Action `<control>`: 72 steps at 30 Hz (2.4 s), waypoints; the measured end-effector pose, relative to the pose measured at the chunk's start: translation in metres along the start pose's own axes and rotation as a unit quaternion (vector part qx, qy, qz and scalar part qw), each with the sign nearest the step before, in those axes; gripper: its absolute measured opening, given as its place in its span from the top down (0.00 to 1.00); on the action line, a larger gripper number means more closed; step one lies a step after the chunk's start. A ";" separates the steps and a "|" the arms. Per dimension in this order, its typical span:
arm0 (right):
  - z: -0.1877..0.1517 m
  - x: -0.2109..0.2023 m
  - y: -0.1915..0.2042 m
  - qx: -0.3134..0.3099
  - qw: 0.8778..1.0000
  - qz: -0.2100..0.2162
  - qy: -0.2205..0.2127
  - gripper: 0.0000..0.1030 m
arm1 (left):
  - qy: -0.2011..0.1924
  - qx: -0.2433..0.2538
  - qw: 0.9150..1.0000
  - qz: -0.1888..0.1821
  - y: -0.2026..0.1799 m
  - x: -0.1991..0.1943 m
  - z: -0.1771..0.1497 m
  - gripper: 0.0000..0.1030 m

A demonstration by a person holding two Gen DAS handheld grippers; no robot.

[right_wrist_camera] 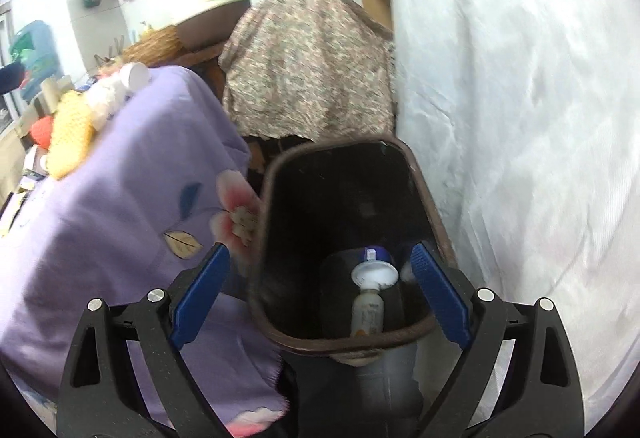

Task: Collect trash
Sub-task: 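Move the left gripper to the yellow snack bag and grasp it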

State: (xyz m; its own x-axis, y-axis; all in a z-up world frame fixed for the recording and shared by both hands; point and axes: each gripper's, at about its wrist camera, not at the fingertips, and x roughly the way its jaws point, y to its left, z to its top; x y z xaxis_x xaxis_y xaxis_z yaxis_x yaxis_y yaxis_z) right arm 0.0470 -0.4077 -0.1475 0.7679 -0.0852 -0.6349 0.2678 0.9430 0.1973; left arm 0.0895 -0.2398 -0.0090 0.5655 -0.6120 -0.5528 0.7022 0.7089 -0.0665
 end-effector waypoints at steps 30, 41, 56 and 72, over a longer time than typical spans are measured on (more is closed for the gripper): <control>0.056 -0.024 0.208 -0.178 0.965 0.190 -0.027 0.08 | 0.066 -0.143 0.920 0.359 0.271 -0.169 -0.129 0.05; 0.055 -0.017 0.220 -0.184 0.963 0.195 -0.011 0.08 | 0.119 -0.178 0.922 0.323 0.327 -0.143 -0.125 0.05; 0.052 -0.004 0.210 -0.164 0.969 0.186 0.010 0.08 | 0.126 -0.172 0.933 0.288 0.357 -0.087 -0.093 0.12; 0.067 0.007 0.215 -0.170 0.967 0.191 0.006 0.08 | 0.125 -0.192 0.938 0.260 0.347 -0.077 -0.095 0.98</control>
State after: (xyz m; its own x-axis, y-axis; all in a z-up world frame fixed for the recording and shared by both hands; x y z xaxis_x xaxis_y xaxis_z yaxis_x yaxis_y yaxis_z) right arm 0.1491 -0.2269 -0.0597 0.7655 0.2928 -0.5729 -0.2430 0.9561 0.1639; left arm 0.2483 0.0867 -0.0685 0.6351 -0.0814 -0.7681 0.1256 0.9921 -0.0012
